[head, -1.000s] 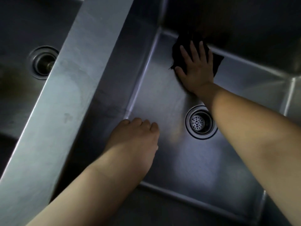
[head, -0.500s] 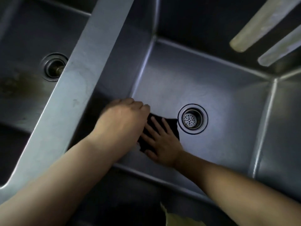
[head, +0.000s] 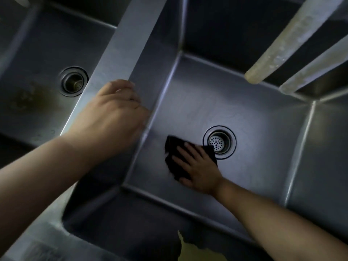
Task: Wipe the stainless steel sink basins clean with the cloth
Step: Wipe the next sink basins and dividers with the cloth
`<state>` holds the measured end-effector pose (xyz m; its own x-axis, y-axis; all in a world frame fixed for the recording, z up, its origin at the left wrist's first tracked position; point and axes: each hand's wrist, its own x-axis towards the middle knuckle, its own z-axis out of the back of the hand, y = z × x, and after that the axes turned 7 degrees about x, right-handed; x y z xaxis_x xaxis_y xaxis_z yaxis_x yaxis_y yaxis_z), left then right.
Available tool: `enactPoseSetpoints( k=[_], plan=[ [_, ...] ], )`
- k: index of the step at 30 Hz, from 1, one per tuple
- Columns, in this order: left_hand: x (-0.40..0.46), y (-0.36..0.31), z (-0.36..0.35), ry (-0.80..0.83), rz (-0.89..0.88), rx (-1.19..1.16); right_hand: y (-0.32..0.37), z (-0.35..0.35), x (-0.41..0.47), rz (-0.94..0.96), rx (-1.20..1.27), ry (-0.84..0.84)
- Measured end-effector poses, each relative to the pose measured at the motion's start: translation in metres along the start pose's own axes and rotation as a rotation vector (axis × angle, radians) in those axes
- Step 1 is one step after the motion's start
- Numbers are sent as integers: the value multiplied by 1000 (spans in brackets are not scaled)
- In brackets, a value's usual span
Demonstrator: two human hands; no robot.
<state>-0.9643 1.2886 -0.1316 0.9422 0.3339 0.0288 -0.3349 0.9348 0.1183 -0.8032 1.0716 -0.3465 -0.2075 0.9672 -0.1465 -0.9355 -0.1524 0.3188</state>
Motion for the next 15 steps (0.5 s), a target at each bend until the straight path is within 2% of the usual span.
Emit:
enactPoseSetpoints(
  k=[5,10,13,15],
  plan=[
    [0,2,-2,-10,-9,5,-62,31,61,-256,3,-83],
    [1,5,-3,9,-28,43,-139,63,78,-587,-35,-136],
    [1,6,-4,21,-39,54,-147,69,91,-769,-10,-143],
    [0,6,-4,19,-41,49,-127,65,104,-803,18,-147]
  ],
)
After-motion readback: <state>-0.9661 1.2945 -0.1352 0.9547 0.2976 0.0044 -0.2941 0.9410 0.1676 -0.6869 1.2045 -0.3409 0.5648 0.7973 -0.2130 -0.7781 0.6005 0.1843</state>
